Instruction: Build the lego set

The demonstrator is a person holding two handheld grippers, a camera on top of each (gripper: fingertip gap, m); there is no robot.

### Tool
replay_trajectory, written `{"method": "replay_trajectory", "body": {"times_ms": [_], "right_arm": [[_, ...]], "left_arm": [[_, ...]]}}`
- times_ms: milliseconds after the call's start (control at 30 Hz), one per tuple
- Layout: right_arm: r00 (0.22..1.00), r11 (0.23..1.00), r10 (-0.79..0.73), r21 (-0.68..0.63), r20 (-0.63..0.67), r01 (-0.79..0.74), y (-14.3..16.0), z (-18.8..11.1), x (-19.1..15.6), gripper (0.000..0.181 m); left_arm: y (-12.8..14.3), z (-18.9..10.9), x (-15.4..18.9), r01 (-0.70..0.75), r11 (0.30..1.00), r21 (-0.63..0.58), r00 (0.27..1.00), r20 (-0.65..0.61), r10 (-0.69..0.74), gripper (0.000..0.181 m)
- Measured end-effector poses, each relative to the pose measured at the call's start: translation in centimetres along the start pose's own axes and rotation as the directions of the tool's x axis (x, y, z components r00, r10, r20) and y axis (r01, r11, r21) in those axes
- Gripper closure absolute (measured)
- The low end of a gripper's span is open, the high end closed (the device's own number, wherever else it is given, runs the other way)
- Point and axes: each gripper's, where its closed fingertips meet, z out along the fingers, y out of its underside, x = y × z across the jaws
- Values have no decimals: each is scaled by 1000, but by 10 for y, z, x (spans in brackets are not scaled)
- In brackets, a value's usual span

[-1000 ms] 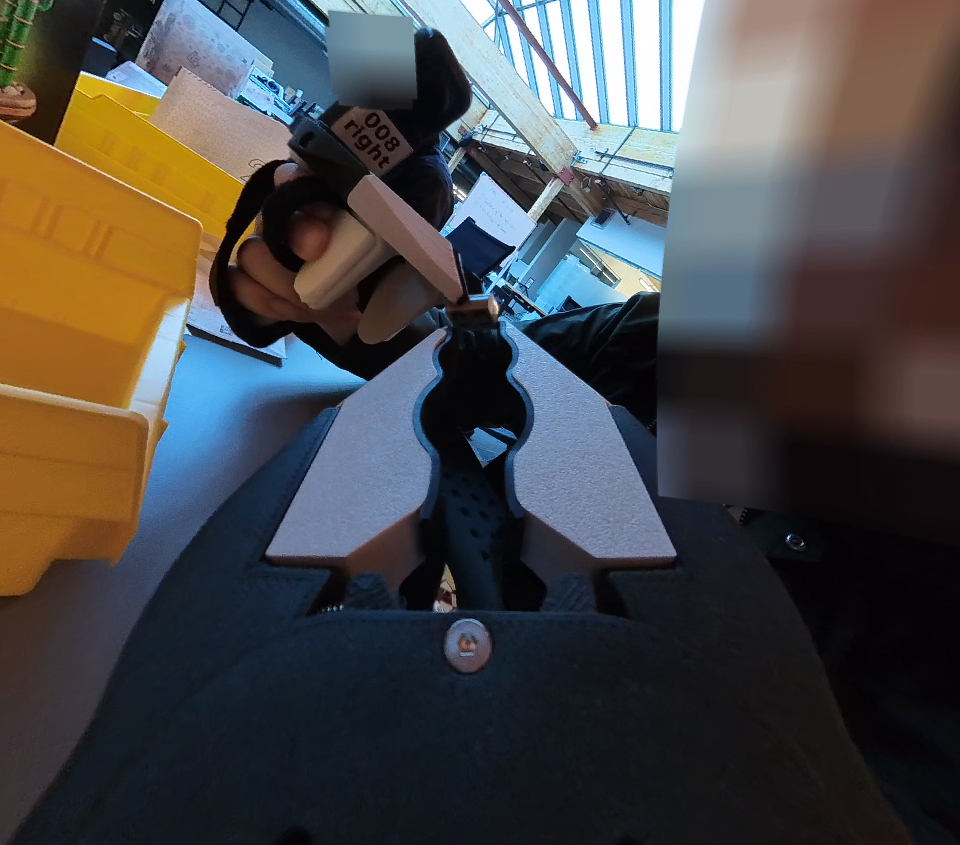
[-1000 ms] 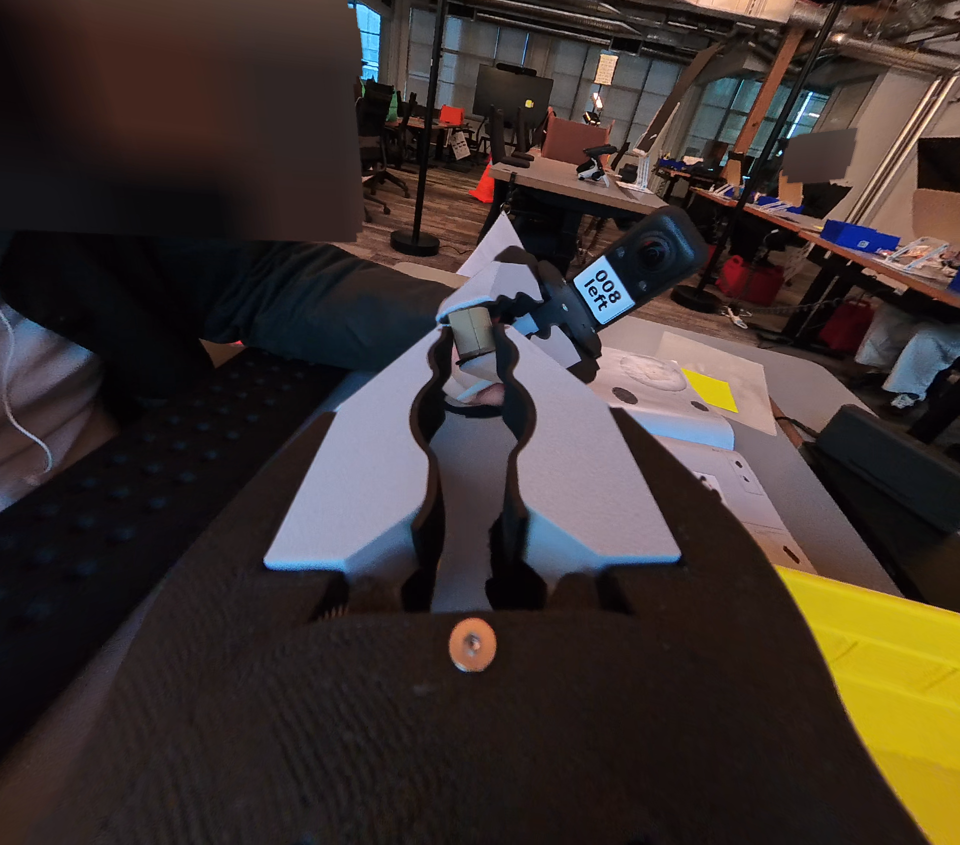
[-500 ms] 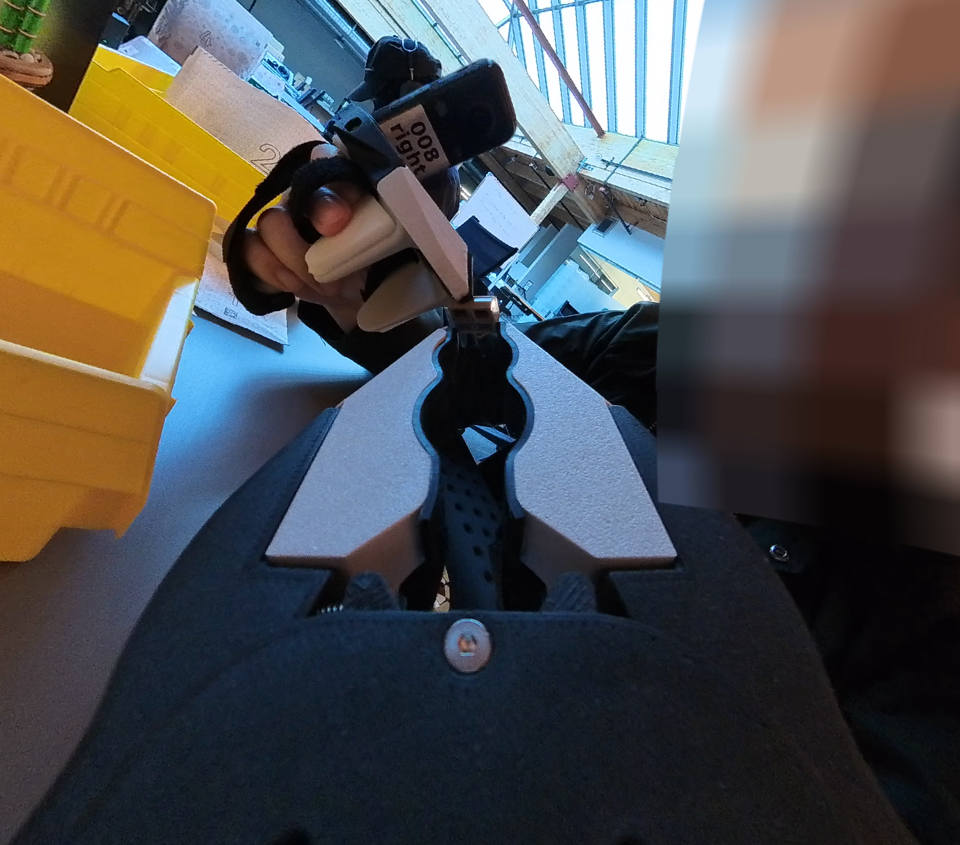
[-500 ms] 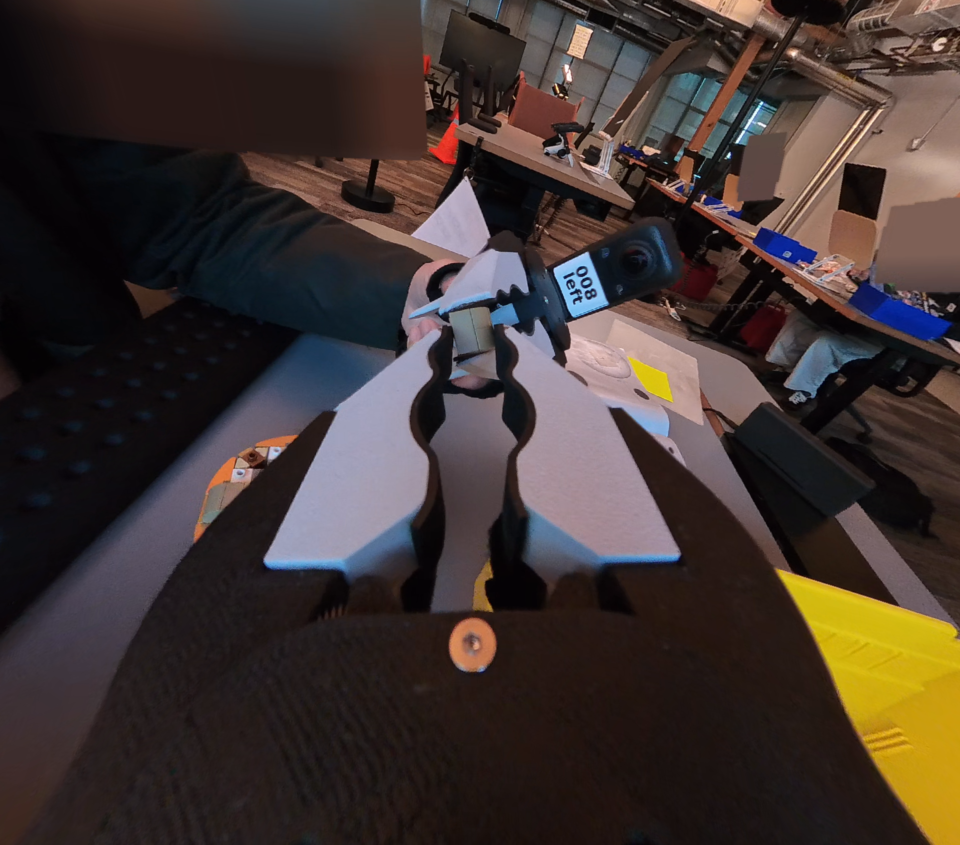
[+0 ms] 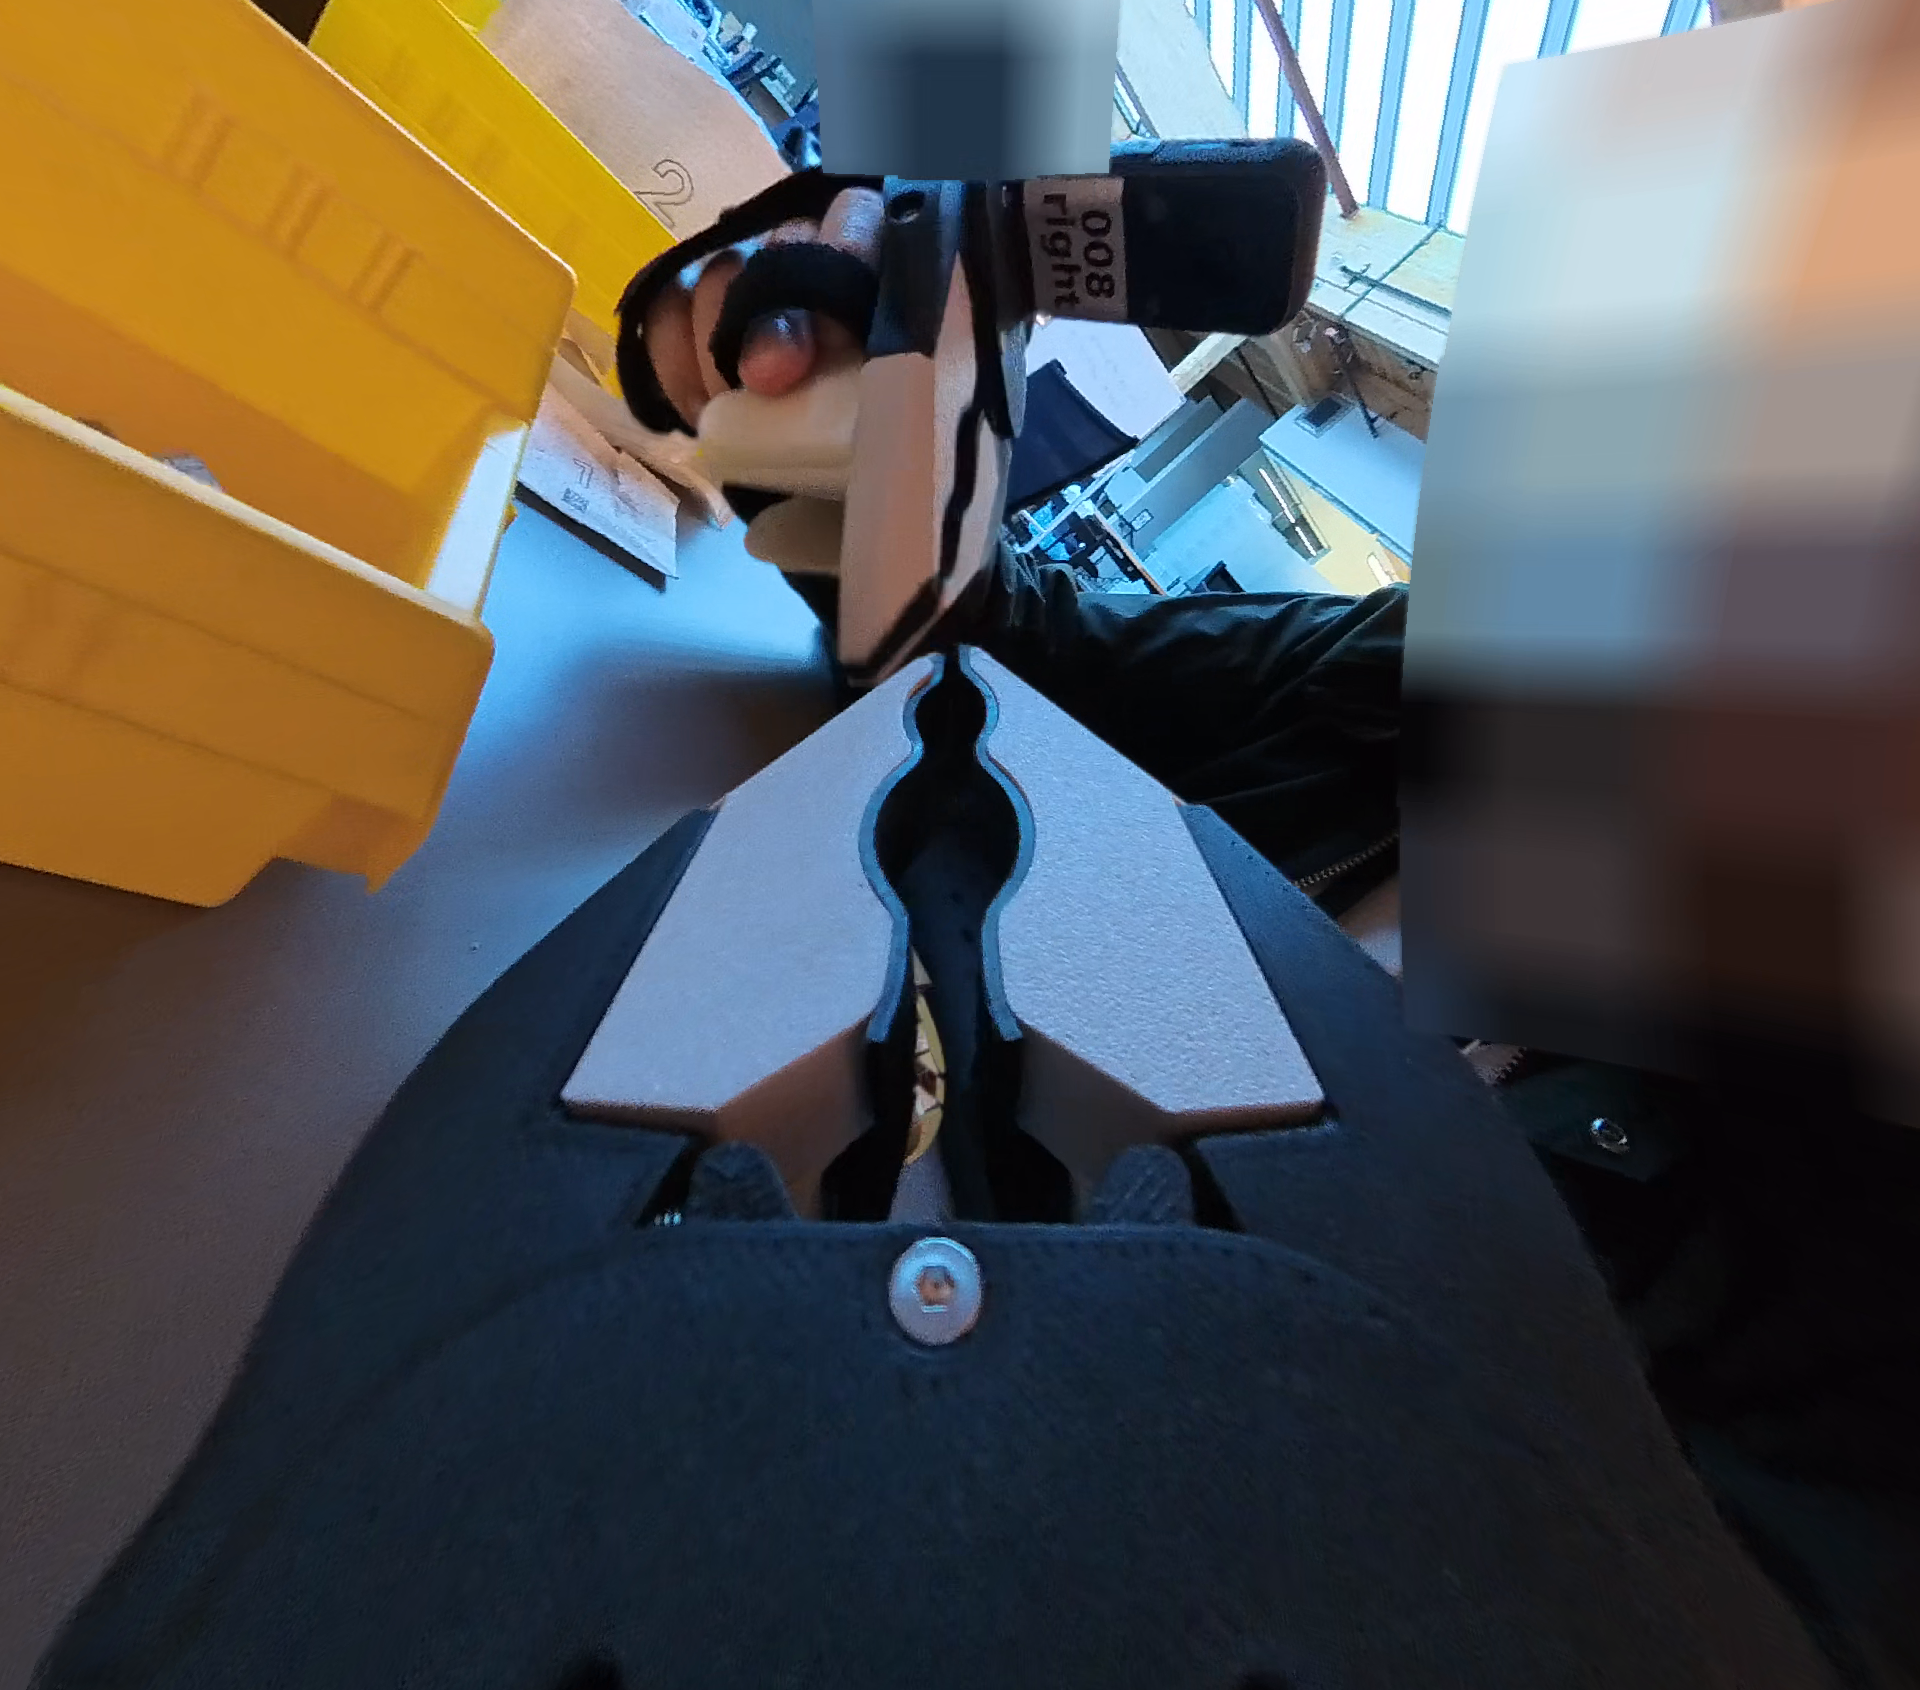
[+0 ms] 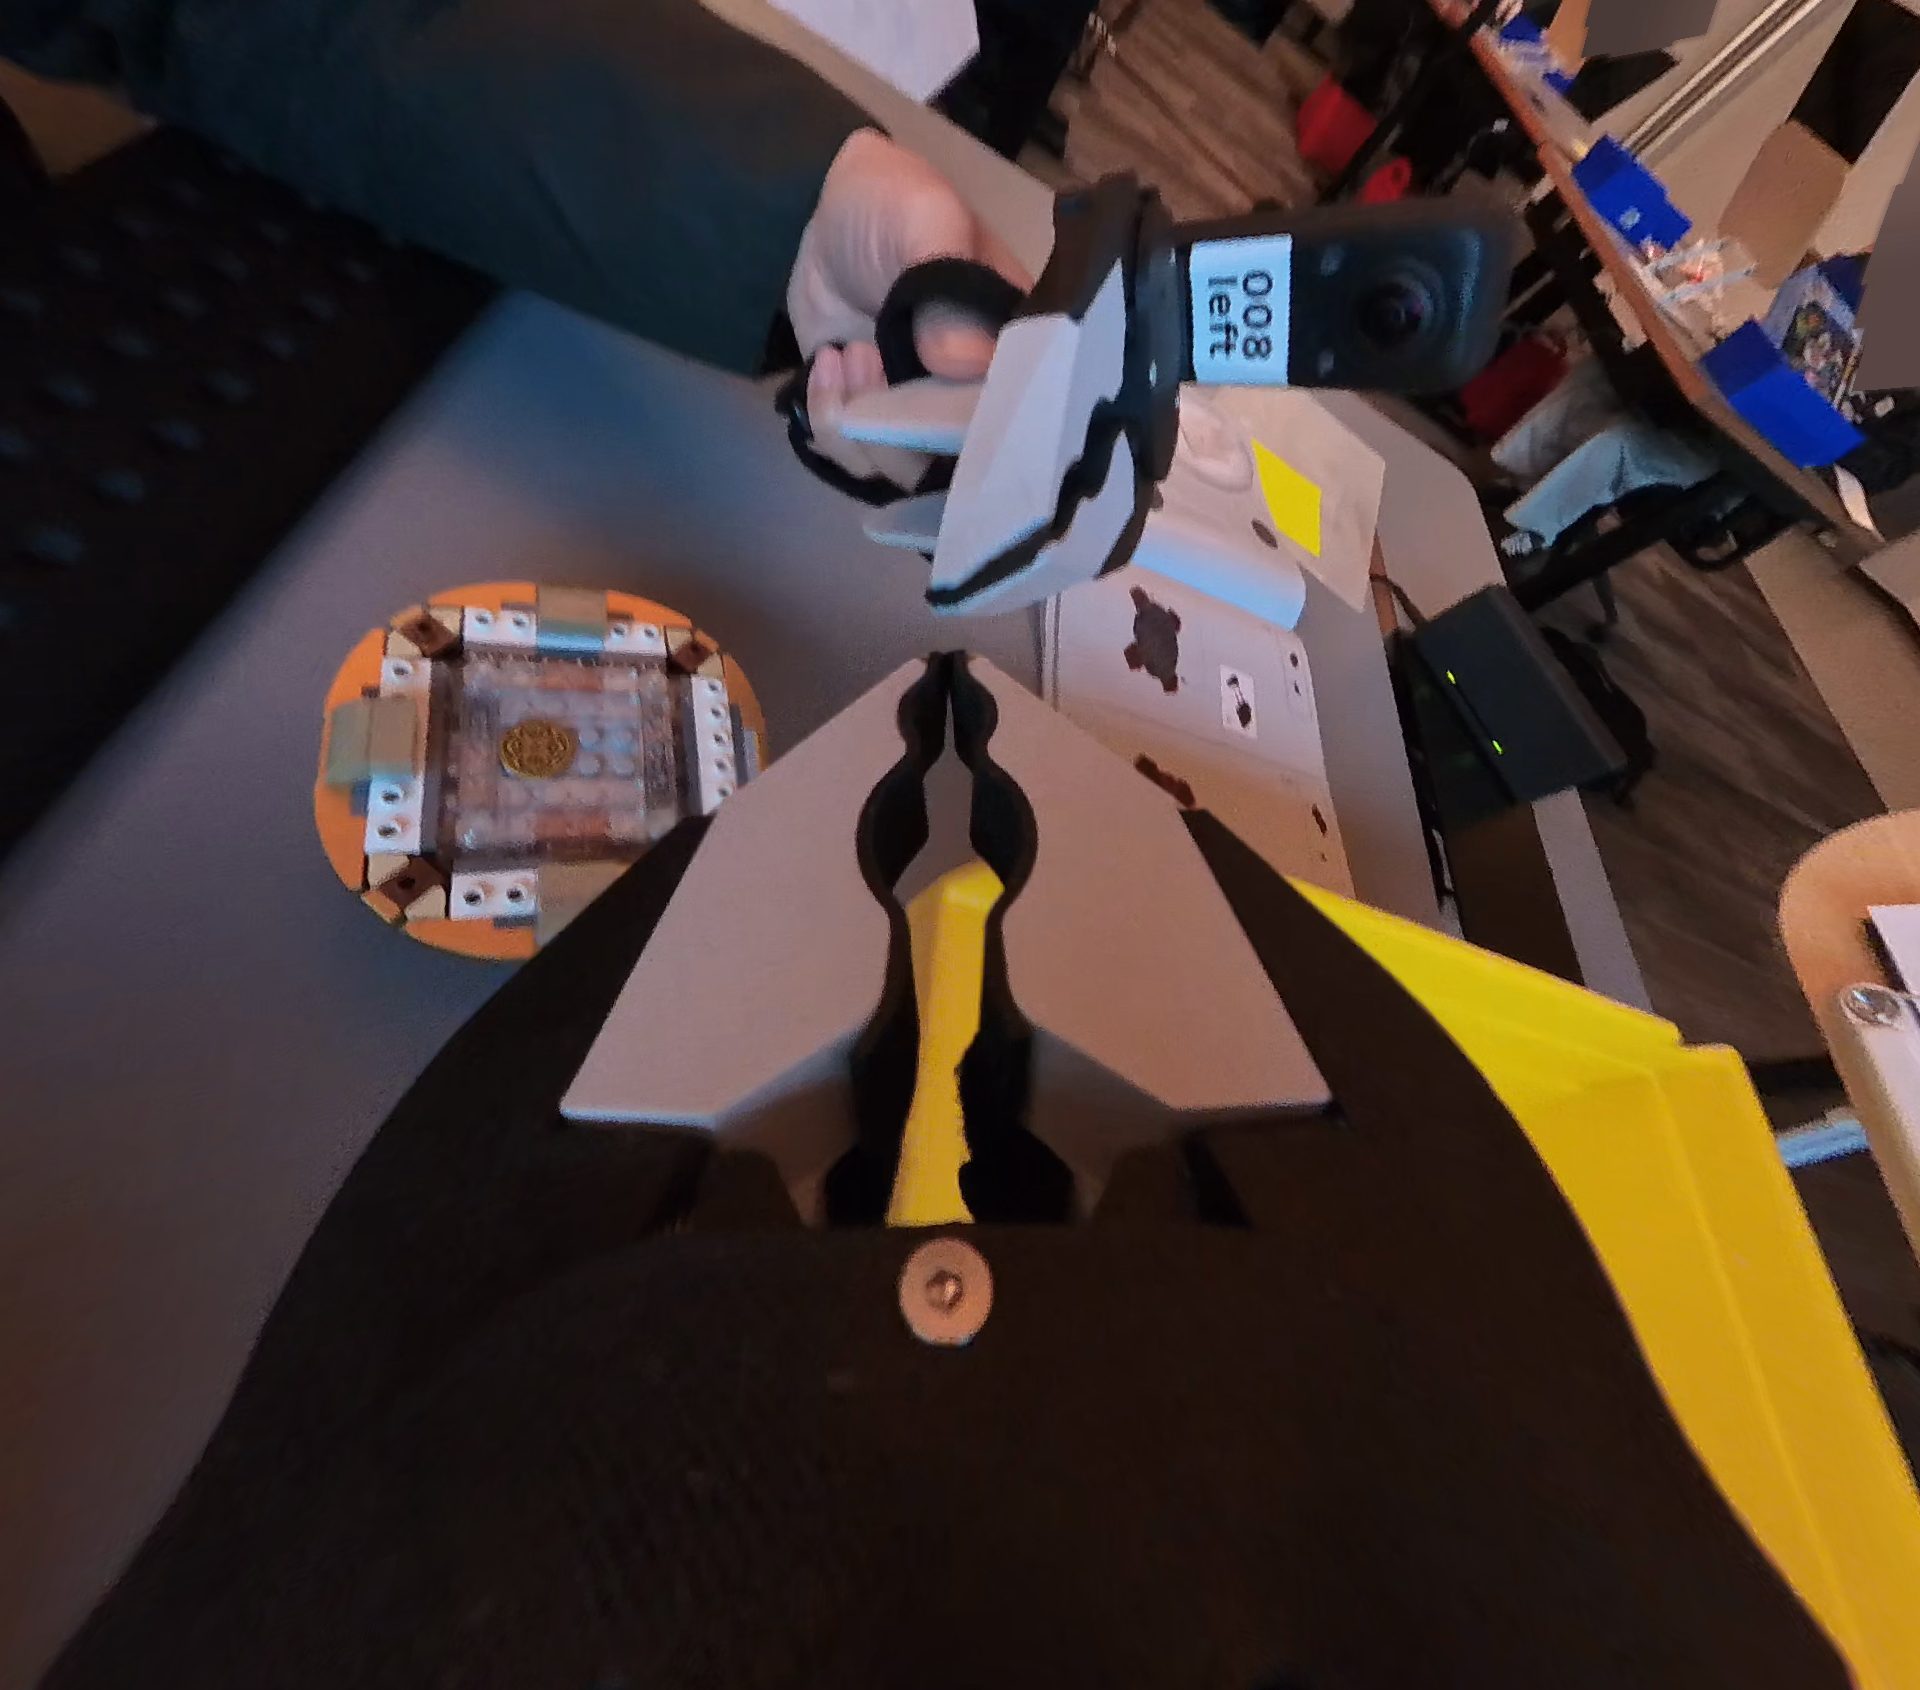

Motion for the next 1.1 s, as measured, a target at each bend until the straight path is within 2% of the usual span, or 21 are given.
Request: {"method": "replay_trajectory", "body": {"times_ms": [67, 167, 267, 367, 533, 667, 733, 800, 867, 933, 1000, 1100], "right_arm": [[999, 999, -3, -41, -41, 1, 6, -8, 10, 178], [982, 988, 88, -107, -168, -107, 23, -30, 40, 172], [911, 939, 246, -152, -331, -309, 56, -56, 73, 170], [812, 863, 369, -158, -452, -480, 87, -73, 92, 170], [705, 788, 451, -127, -548, -603, 107, -87, 104, 171], [680, 735, 422, -214, -599, -644, 126, -97, 102, 171], [673, 642, 413, -328, -613, -693, 142, -101, 90, 170], [666, 504, 410, -454, -622, -735, 158, -107, 72, 164], [636, 352, 459, -531, -620, -771, 170, -105, 52, 157], [615, 243, 478, -578, -627, -779, 180, -99, 46, 157], [621, 124, 469, -650, -628, -750, 192, -95, 43, 157], [652, -67, 470, -760, -595, -646, 216, -97, 32, 146]], "left_arm": [[0, -2, -4, -1, 1000, 0, 1000, 27, 1, 181], [-2, -6, -10, -4, 1000, 10, 998, 60, 4, 181], [-2, -8, -15, 0, 1000, 11, 996, 84, -1, 181], [-1, -9, -17, 8, 1000, 9, 996, 92, -9, 181], [-1, -10, -21, 7, 1000, 8, 993, 116, -7, 181], [-2, -12, -22, 2, 1000, 13, 992, 127, -4, 181], [-2, -12, -24, 0, 1000, 12, 990, 138, -2, 181], [-1, -13, -25, -2, 1000, 5, 989, 150, 2, 181], [-3, -14, -25, -12, 1000, 8, 988, 157, 10, 181], [-4, -15, -24, -17, 1000, 15, 987, 159, 14, 181], [-3, -15, -25, -15, 1000, 16, 987, 159, 12, 181], [-3, -17, -27, -17, 1000, 13, 986, 166, 14, 181]]}}
